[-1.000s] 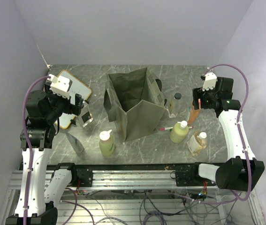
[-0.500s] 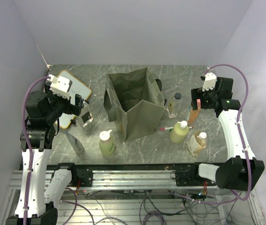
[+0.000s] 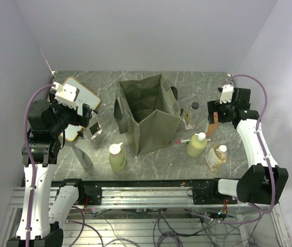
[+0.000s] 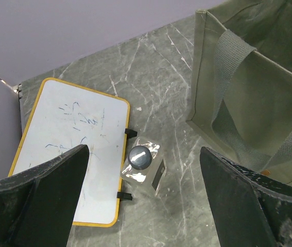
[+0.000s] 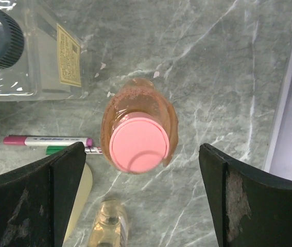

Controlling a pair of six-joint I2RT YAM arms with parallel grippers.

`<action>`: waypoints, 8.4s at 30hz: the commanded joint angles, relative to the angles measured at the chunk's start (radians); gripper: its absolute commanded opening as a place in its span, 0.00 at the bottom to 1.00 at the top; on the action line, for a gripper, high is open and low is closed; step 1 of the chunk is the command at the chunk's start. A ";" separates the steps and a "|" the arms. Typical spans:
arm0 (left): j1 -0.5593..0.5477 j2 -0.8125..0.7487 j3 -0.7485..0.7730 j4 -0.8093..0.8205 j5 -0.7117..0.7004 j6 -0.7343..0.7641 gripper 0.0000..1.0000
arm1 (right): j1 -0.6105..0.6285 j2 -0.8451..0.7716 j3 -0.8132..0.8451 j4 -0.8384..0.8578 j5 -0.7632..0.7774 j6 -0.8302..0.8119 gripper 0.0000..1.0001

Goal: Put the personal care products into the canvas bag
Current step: Pick up the care product from the center of the board, then place the care product in the canvas bag.

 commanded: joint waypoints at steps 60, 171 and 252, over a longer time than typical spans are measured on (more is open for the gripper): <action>0.010 -0.012 -0.037 0.004 0.028 0.037 1.00 | -0.002 -0.017 0.085 0.081 -0.078 0.029 0.00; -0.297 0.571 0.290 0.198 0.013 -0.541 0.86 | 0.738 0.465 0.649 0.258 -0.015 0.149 0.00; -0.317 0.583 0.142 0.262 0.063 -0.460 0.07 | 0.698 0.548 0.393 0.360 0.235 0.090 0.61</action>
